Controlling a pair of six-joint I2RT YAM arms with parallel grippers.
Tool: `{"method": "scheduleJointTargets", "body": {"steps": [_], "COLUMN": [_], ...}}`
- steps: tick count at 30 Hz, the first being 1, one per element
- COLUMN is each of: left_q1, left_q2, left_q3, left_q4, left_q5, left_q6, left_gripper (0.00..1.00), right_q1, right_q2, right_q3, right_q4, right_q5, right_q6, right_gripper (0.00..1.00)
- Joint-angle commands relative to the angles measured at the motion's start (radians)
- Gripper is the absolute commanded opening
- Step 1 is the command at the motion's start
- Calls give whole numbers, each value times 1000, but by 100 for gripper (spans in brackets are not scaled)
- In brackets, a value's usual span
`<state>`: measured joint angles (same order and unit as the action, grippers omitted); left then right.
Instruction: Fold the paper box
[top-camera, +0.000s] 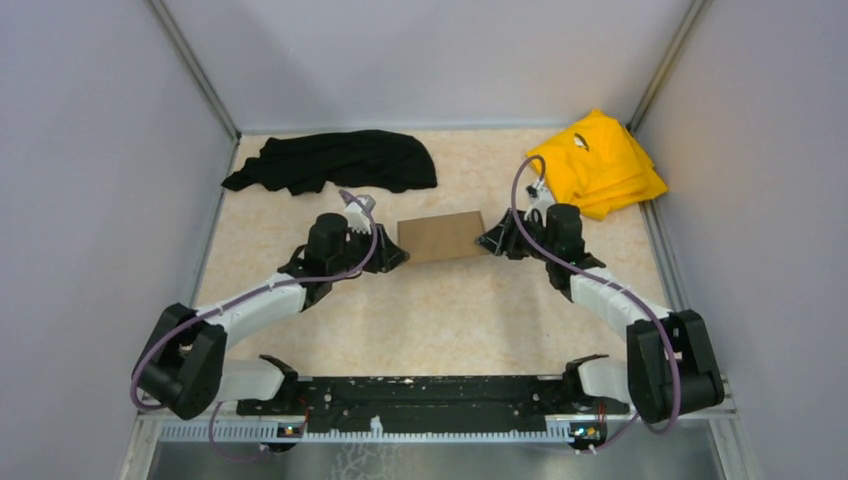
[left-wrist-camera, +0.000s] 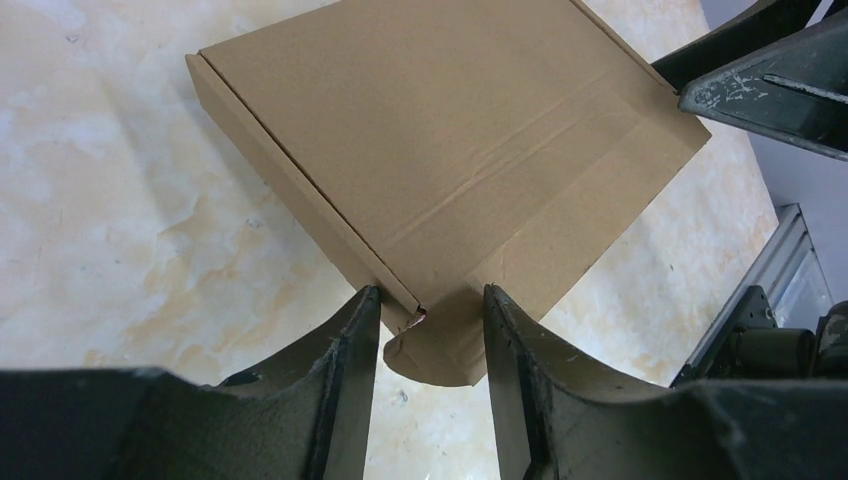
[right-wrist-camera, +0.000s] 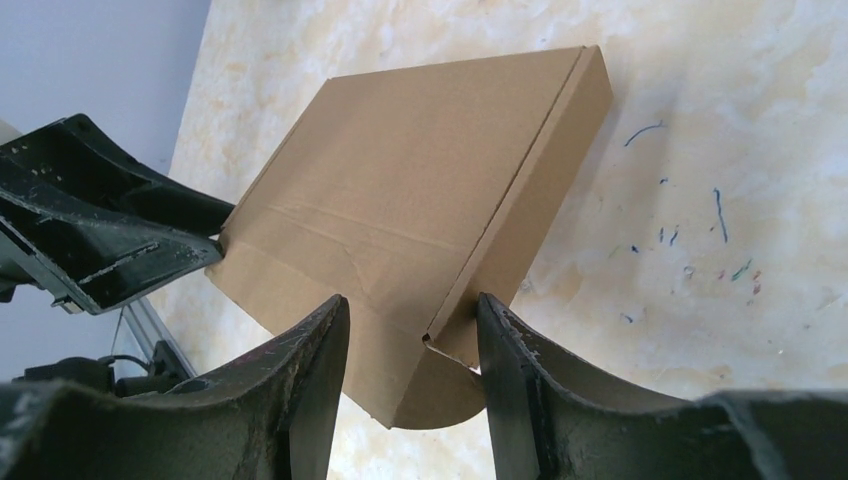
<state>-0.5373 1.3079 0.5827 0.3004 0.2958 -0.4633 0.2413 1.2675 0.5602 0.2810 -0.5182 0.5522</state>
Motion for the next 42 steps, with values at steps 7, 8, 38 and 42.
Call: {"method": "scheduleJointTargets", "body": {"steps": [7,8,38,42], "left_q1": [-20,-21,-41,-52], "left_q2": [-152,-163,-216,-295], "left_q3": [86,92,165,68], "left_q4": [-224,-239,-492,-491], "left_q5": [32,35,63,69], "left_q6": [-44,-50,-136,-156], "left_gripper": [49,49,51,53], "right_q1": [46,46,54,55], "right_q2": [-208,-223,-358,-453], "right_q3": [-10,-11,-30,-154], "right_q4": [-157,-176,-459,-463], "right_q5": [-22,-21,-9,-3], "right_q6": [22,23,26,42], "right_gripper": [49,49,50,54]}}
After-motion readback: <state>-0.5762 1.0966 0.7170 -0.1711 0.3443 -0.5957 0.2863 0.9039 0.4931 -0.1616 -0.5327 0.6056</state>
